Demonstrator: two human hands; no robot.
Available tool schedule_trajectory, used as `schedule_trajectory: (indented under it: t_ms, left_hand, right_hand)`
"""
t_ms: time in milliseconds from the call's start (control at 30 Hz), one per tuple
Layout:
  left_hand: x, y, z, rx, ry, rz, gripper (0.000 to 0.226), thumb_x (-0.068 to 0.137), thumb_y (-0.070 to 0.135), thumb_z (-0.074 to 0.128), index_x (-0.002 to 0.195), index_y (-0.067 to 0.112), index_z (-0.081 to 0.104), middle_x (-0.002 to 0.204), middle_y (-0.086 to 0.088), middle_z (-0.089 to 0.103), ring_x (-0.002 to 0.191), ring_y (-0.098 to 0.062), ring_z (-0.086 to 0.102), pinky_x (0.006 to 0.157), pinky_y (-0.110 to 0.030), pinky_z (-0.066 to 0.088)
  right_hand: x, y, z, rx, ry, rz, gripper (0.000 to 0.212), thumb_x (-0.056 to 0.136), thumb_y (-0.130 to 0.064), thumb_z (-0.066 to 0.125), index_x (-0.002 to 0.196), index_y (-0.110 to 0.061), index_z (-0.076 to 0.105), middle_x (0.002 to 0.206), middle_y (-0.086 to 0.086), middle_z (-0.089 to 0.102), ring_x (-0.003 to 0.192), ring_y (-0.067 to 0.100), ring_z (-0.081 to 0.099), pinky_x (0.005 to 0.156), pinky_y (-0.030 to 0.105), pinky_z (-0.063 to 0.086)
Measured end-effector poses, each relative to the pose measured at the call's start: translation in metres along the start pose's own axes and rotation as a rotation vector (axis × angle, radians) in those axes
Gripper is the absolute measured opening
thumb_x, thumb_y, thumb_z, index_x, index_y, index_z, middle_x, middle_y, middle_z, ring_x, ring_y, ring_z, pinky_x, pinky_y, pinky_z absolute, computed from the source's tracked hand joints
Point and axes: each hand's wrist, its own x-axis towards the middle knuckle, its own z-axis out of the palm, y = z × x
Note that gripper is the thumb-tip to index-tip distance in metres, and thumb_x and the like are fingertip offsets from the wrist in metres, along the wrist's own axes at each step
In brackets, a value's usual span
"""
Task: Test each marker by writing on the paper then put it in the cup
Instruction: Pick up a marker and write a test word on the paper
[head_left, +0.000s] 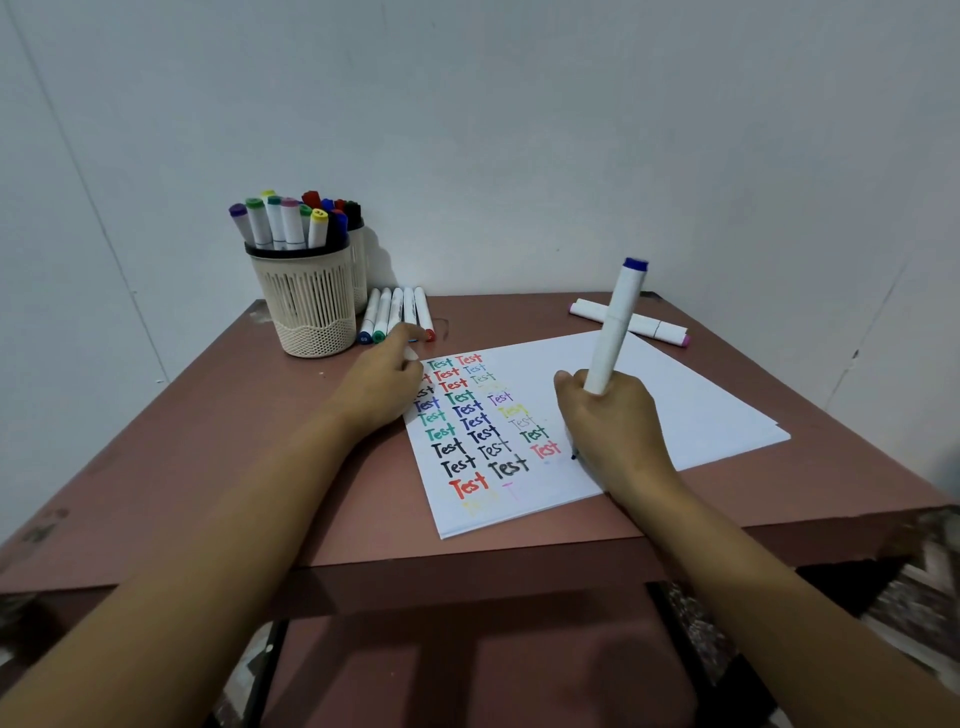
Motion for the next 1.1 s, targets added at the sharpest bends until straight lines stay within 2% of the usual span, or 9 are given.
schedule_trajectory:
  t_ms: [167, 267, 433, 533, 600, 700, 900, 1000, 1100]
  left_hand:
    - [-0.002, -0.001, 0.000, -0.040, 0.011, 0.020, 0.042, 0.094, 0.010, 0.038, 0.135, 0.020, 0.036, 0.108, -0.013, 0.062, 0.102, -0.026, 0.056, 0.084, -0.035, 0.041]
    - [-0.004, 0.000, 0.000, -0.054, 0.044, 0.050, 0.040, 0.094, 0.009, 0.038, 0.132, 0.019, 0.039, 0.102, -0.015, 0.063, 0.097, -0.027, 0.058, 0.083, -0.036, 0.043]
    - [-0.004, 0.001, 0.001, -0.049, 0.119, 0.103, 0.038, 0.094, 0.009, 0.040, 0.131, 0.017, 0.038, 0.096, -0.009, 0.058, 0.080, -0.021, 0.052, 0.064, -0.030, 0.037]
    - [-0.002, -0.001, 0.001, -0.025, 0.166, 0.162, 0.041, 0.092, 0.009, 0.044, 0.132, 0.015, 0.035, 0.085, -0.016, 0.055, 0.065, -0.017, 0.047, 0.054, -0.017, 0.031]
    - [-0.001, -0.002, 0.002, -0.039, 0.187, 0.207, 0.041, 0.092, 0.008, 0.047, 0.131, 0.014, 0.037, 0.087, -0.014, 0.056, 0.071, -0.019, 0.049, 0.056, -0.019, 0.033]
    - [0.000, 0.000, 0.003, -0.039, 0.225, 0.271, 0.032, 0.092, 0.007, 0.051, 0.124, 0.008, 0.050, 0.093, 0.000, 0.054, 0.083, -0.014, 0.051, 0.067, -0.016, 0.033]
    - [0.004, -0.001, 0.006, 0.015, 0.162, 0.434, 0.029, 0.093, 0.008, 0.052, 0.120, 0.012, 0.061, 0.111, 0.002, 0.064, 0.089, -0.008, 0.054, 0.071, 0.000, 0.033]
    - [0.005, -0.001, 0.007, 0.002, 0.119, 0.459, 0.030, 0.093, 0.012, 0.053, 0.122, 0.018, 0.059, 0.111, 0.005, 0.064, 0.093, -0.006, 0.055, 0.076, -0.004, 0.039]
    - [0.007, -0.001, 0.008, -0.028, 0.057, 0.372, 0.037, 0.093, 0.019, 0.054, 0.130, 0.020, 0.049, 0.102, 0.007, 0.058, 0.089, -0.008, 0.054, 0.071, -0.008, 0.038]
  right_hand:
    - [0.001, 0.000, -0.001, 0.064, 0.022, 0.064, 0.043, 0.093, -0.024, 0.051, 0.055, -0.014, 0.034, 0.048, -0.003, 0.039, 0.034, 0.006, 0.040, 0.042, 0.020, 0.035]
    - [0.003, -0.002, -0.004, 0.175, 0.043, 0.123, 0.039, 0.092, -0.023, 0.052, 0.058, -0.014, 0.035, 0.059, 0.005, 0.042, 0.030, 0.001, 0.042, 0.050, 0.022, 0.039]
    - [0.005, 0.001, -0.006, 0.301, 0.034, 0.146, 0.039, 0.092, -0.022, 0.056, 0.057, -0.012, 0.039, 0.057, 0.003, 0.043, 0.029, 0.003, 0.039, 0.044, 0.021, 0.032]
    - [0.008, -0.002, -0.010, 0.391, 0.049, 0.118, 0.040, 0.093, -0.022, 0.057, 0.058, -0.013, 0.039, 0.057, 0.003, 0.041, 0.030, 0.002, 0.041, 0.043, 0.020, 0.029]
    - [0.013, -0.008, -0.013, 0.474, 0.048, 0.075, 0.038, 0.093, -0.023, 0.058, 0.059, -0.011, 0.043, 0.056, 0.003, 0.042, 0.033, 0.004, 0.046, 0.042, 0.018, 0.027]
    - [0.028, -0.020, -0.012, 0.567, -0.013, 0.028, 0.036, 0.090, -0.027, 0.062, 0.076, 0.006, 0.056, 0.047, -0.003, 0.045, 0.039, 0.007, 0.047, 0.047, 0.023, 0.027]
    - [0.061, -0.036, 0.010, 0.745, -0.185, 0.038, 0.037, 0.095, -0.026, 0.053, 0.062, -0.013, 0.042, 0.042, -0.003, 0.046, 0.041, 0.009, 0.041, 0.044, 0.021, 0.026]
    - [0.073, -0.036, 0.026, 0.806, -0.241, 0.089, 0.032, 0.095, -0.018, 0.046, 0.063, -0.014, 0.043, 0.043, -0.005, 0.045, 0.040, 0.010, 0.037, 0.046, 0.022, 0.023]
    - [0.076, -0.028, 0.041, 0.651, -0.274, 0.060, 0.028, 0.094, -0.017, 0.046, 0.066, -0.015, 0.043, 0.052, 0.001, 0.052, 0.039, 0.009, 0.031, 0.039, 0.017, 0.020]
